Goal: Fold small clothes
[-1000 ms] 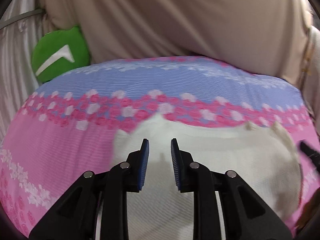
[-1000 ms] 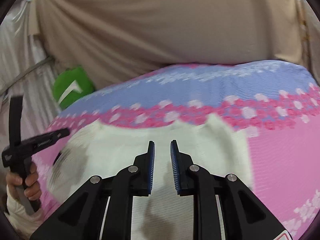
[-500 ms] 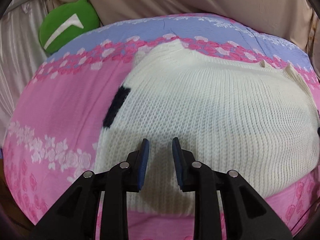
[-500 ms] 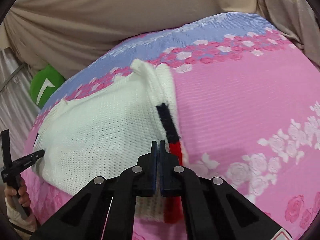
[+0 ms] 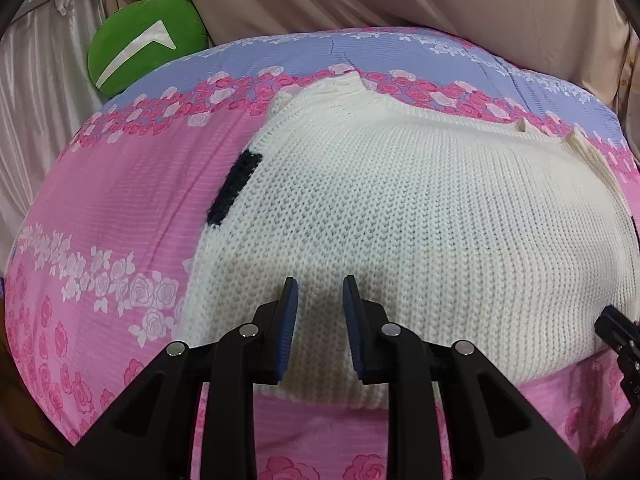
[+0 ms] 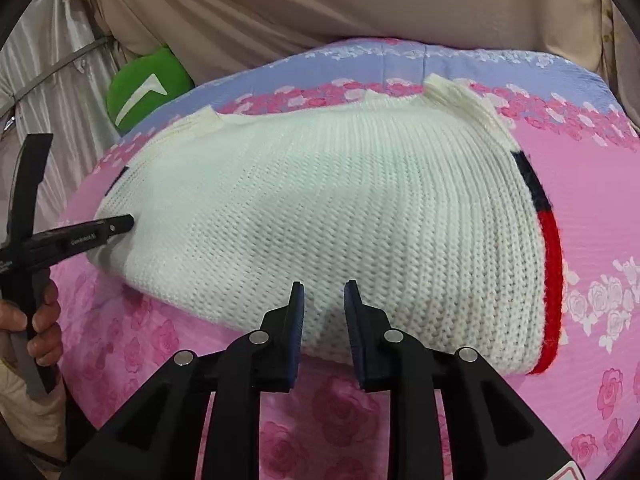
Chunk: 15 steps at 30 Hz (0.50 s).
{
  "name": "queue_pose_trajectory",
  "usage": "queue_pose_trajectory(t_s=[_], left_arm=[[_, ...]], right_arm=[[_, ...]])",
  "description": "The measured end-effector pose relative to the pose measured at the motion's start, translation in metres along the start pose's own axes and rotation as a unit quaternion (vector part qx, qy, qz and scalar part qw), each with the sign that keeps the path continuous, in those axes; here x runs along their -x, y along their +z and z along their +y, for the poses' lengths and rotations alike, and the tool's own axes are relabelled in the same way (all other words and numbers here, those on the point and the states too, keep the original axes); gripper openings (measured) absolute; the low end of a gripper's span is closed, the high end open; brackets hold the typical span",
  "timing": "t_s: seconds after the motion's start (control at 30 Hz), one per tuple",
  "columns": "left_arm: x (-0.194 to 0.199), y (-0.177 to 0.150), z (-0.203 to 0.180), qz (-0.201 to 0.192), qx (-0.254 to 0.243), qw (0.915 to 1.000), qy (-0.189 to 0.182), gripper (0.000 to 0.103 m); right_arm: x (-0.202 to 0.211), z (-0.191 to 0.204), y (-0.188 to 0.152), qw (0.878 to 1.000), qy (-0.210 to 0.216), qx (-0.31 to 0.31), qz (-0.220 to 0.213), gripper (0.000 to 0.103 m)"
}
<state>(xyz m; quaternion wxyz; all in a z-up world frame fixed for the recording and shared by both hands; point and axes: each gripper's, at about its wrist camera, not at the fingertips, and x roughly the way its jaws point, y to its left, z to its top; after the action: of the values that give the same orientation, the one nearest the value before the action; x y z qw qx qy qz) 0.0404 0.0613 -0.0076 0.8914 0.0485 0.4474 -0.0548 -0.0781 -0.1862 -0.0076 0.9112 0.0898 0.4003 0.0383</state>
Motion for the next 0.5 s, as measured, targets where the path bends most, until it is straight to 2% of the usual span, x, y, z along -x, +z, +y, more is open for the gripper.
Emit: queue_pose_trajectory(t_s=[0.1,0.2,0.27,0.33,0.37,0.4,0.5], left_arm=[[0.011,0.000,-0.003,-0.008,0.000,0.9997,-0.022,0.023],[0.014,0.000,-0.012,-0.012,-0.013,0.9994,-0.030,0.024],[0.004,-0.004,-0.013,0.003,-0.016,0.9995,-0.028,0.026],[-0.006,-0.010,-0.004,0.015,-0.010,0.9996,-0.021,0.026],[-0.006,-0.013,0.001,0.017,-0.006,0.9994,-0.028,0.026],[-0.005,-0.016,0.007,0.018,-0.002,0.9994,-0.028,0.026],[0.000,-0.023,0.029,0.022,0.011,0.9994,-0.023,0.026]], right_arm=[[-0.001,0.042,0.011,0.998,0.044,0.042,-0.012,0.023],[-0.018,0.083,0.017,0.992,0.102,0.070,0.000,0.023],[-0.041,0.101,0.015,0.990,0.104,0.092,0.020,0.023],[-0.056,0.095,0.011,0.991,0.086,0.091,0.038,0.022],[-0.056,0.082,0.007,0.992,0.088,0.080,0.040,0.012],[-0.050,0.071,0.005,0.993,0.092,0.066,0.039,0.012],[-0.022,0.014,-0.007,0.999,0.026,0.018,0.028,0.010]])
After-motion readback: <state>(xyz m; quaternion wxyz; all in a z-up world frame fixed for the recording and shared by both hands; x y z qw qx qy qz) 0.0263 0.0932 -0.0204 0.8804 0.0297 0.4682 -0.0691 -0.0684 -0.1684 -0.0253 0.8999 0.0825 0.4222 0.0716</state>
